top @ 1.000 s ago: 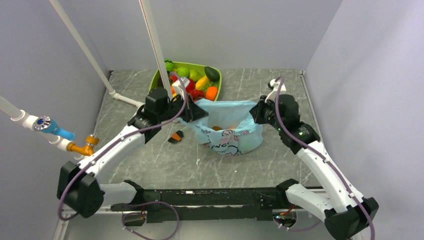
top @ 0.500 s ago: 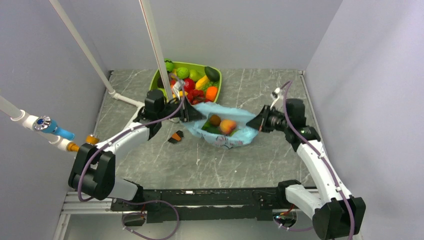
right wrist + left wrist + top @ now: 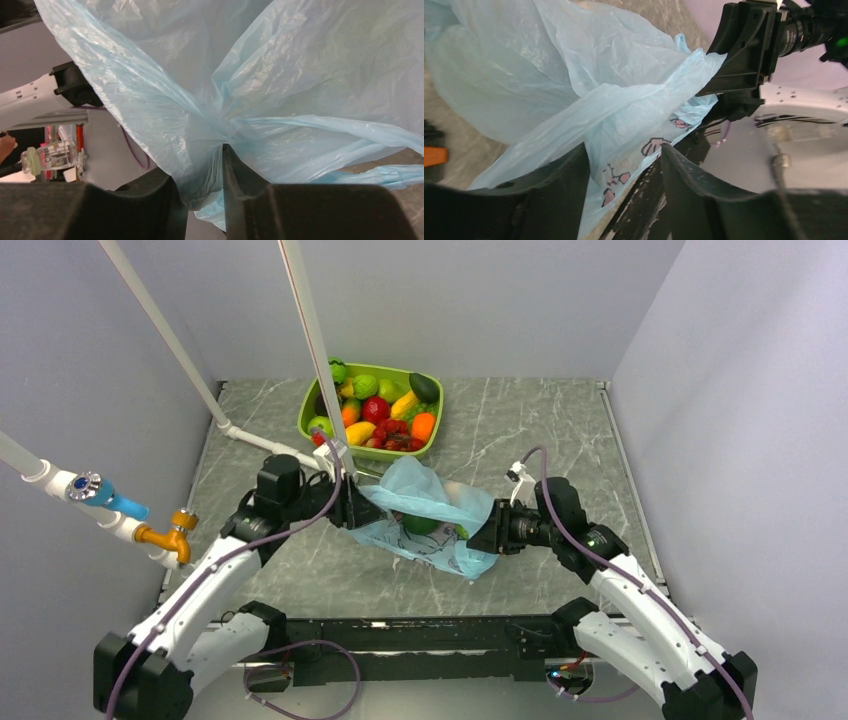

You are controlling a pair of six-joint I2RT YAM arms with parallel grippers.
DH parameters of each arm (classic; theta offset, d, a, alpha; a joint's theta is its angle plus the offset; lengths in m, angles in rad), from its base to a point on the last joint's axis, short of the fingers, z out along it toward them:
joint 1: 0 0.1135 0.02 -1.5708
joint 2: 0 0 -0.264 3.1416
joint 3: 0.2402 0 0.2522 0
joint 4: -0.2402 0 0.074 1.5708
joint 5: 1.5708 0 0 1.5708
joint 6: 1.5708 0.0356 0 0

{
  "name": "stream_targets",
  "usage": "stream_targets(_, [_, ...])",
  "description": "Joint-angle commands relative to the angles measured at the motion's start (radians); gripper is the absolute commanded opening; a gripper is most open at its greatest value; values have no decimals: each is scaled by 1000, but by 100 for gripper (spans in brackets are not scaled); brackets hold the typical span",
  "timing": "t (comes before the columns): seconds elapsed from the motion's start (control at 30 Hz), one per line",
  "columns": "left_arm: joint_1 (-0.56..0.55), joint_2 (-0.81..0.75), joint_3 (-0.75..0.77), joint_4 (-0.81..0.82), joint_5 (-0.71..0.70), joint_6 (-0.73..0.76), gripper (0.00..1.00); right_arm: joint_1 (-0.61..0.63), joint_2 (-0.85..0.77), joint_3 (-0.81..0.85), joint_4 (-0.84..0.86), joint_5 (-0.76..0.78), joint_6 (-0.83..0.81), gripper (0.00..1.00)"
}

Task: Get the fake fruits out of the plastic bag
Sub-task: Adjust the plastic bag at the center of the board.

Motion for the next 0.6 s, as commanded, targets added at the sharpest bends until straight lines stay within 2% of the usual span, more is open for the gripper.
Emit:
stream_targets(0.0, [4,-82,43,-217,-82,128,63,63,18,-17,32,111,44,34])
stream_targets(0.1, [3,-140,70,-298,-50,154,69,118,32,-31,83,149,66,41])
stream_targets(0.27, [-51,-227,108,-346,25,129,71,222,82,-23,101,267,64,48])
stream_targets(0.37, [-166,-284,84,-279,-15,48,72,291,104,-8,97,382,60,48])
stream_targets(0.43, [-292,-328,25,-139,-81,-20,76,327,112,-9,117,419,62,49])
stream_targets(0.47, [-346,-357,-13,-68,-130,-53,76,340,113,-12,133,431,66,47])
stream_targets(0.5, [-387,-378,-46,-10,-177,-81,76,352,114,-15,151,437,69,39])
stream_targets(0.57, [-459,-413,-100,67,-280,-111,83,367,121,-16,167,454,81,22])
